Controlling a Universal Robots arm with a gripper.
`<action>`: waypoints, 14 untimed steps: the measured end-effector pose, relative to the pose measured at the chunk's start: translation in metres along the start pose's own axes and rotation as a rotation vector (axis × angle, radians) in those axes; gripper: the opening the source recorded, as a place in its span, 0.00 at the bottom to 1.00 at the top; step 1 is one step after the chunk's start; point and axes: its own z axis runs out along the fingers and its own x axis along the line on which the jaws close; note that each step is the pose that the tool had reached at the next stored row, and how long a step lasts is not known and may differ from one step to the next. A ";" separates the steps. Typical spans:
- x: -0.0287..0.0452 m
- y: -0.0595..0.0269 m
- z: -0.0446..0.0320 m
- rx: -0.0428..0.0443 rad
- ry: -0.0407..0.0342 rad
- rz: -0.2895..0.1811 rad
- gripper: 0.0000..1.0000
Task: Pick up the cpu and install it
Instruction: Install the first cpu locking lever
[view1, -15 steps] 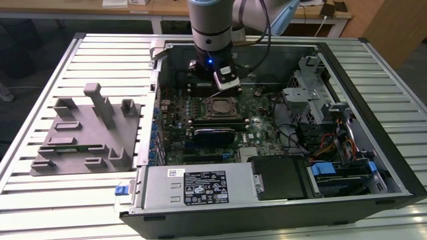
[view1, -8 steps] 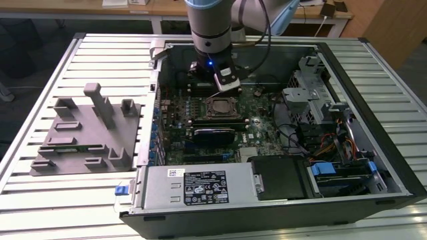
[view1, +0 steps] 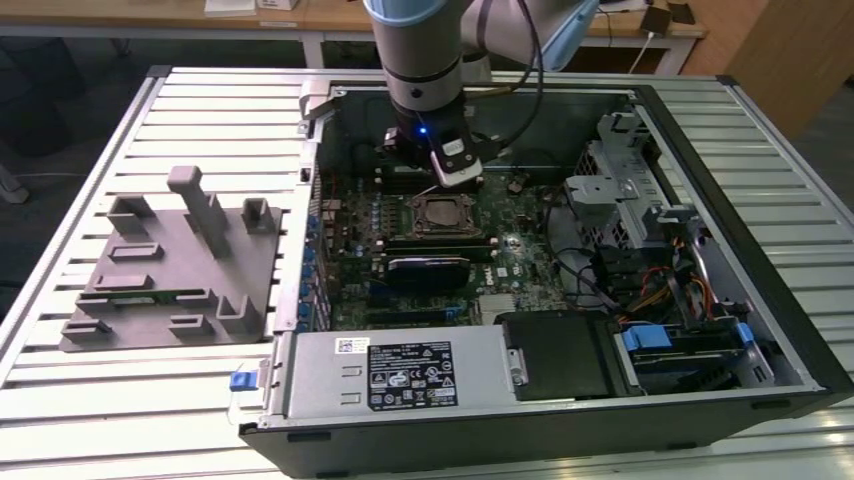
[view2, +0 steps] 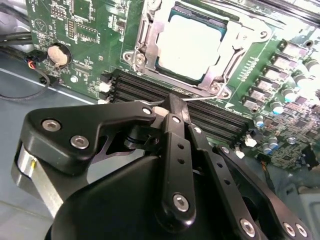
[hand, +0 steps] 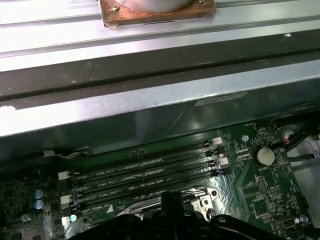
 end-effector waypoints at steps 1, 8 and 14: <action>0.0000 0.0000 0.0000 0.0001 0.0000 0.000 0.11; -0.0006 0.0001 0.0004 0.0069 -0.0032 0.005 0.11; -0.0045 0.0016 0.0031 0.0105 -0.0072 0.018 0.11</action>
